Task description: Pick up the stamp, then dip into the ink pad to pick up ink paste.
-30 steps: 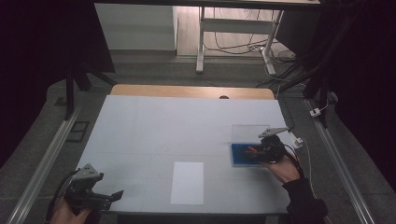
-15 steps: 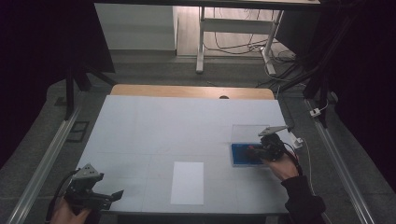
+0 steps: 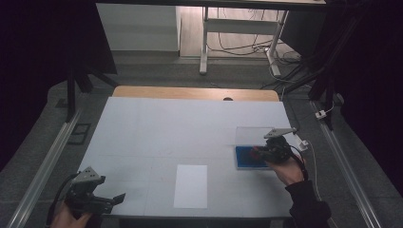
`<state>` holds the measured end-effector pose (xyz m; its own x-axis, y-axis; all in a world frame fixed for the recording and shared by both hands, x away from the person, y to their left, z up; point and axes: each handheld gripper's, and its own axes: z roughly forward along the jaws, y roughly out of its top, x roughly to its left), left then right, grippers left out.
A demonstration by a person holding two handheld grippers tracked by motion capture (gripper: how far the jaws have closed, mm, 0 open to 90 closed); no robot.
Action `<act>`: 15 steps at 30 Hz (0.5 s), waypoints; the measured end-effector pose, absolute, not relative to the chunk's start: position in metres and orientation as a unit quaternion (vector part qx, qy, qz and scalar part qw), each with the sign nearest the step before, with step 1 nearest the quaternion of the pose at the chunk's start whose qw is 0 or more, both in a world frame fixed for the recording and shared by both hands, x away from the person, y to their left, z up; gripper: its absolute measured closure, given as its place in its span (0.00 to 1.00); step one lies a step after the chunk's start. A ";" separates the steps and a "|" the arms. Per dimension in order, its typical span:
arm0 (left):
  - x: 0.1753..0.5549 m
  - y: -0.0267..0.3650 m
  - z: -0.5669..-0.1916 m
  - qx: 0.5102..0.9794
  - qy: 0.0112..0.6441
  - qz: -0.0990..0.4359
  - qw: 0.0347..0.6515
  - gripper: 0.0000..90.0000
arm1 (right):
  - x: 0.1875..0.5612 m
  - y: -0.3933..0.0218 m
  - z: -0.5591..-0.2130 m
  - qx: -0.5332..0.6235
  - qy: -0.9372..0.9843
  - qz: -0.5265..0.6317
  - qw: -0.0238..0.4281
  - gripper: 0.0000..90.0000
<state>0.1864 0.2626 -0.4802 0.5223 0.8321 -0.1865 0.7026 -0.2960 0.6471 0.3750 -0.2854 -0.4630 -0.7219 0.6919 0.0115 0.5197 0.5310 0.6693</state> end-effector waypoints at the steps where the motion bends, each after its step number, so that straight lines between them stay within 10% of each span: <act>1: 0.186 0.262 -0.480 0.800 0.480 0.093 0.349 0.02 | 0.374 -0.285 -0.462 0.353 0.864 0.335 0.128 0.89; 15: 0.187 0.262 -0.480 0.800 0.479 0.093 0.349 0.02 | 0.371 -0.288 -0.457 0.365 0.856 0.338 0.140 0.89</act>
<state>0.1867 0.2624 -0.4801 0.5239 0.8314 -0.1849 0.7017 -0.2983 0.6470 0.3706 -0.2881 -0.4570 -0.6946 0.7193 0.0079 0.5306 0.5049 0.6809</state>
